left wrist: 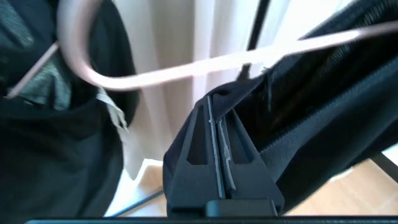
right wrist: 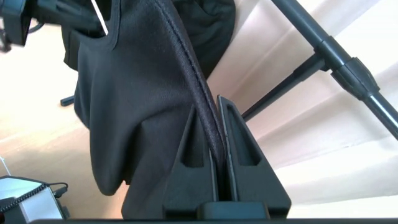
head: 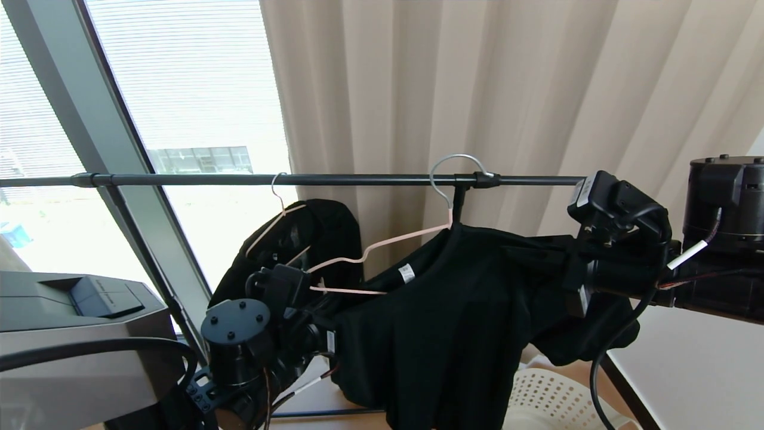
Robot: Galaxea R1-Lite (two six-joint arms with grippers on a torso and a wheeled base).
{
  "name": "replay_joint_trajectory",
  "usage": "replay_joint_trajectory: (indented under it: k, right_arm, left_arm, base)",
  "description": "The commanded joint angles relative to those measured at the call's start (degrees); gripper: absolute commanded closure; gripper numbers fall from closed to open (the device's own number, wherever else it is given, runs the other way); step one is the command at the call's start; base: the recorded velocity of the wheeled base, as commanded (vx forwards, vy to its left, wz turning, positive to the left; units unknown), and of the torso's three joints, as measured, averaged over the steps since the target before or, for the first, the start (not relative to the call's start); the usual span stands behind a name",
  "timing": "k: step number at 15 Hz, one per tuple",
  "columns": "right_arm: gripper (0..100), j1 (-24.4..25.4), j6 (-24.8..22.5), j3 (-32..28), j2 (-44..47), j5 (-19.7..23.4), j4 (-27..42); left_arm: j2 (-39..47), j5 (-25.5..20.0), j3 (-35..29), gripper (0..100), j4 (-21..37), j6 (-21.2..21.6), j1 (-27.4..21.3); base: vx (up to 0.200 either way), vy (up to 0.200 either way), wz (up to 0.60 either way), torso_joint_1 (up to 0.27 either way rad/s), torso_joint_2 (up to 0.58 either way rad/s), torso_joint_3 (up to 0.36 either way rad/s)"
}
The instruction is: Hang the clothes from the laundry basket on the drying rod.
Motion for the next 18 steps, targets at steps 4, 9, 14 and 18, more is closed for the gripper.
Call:
replay_joint_trajectory:
  k: [4,9,14,18]
  right_arm:
    - [100,-0.2,-0.1,0.3,0.1,-0.1,0.1]
    - [100,-1.1,-0.2,0.3,0.0,-0.1,0.2]
    - [100,-1.2,-0.3,0.3,0.1,-0.1,0.3]
    - [100,-1.1,-0.3,0.4,1.9,-0.2,0.2]
  left_arm:
    - [-1.5,-0.2,-1.1,100,-0.1,0.9,4.0]
    - [-2.8,-0.6,-1.9,100,-0.1,1.1,7.2]
    - [-3.1,-1.7,-2.6,100,-0.1,1.1,9.1]
    - [-7.7,-1.7,-1.6,100,-0.1,1.2,7.1]
  base:
    - [0.000,0.000,0.00,0.000,0.00,0.000]
    - [0.000,0.000,0.00,0.000,0.00,0.000]
    - [0.000,0.000,0.00,0.000,0.00,0.000]
    - [0.000,0.000,0.00,0.000,0.00,0.000]
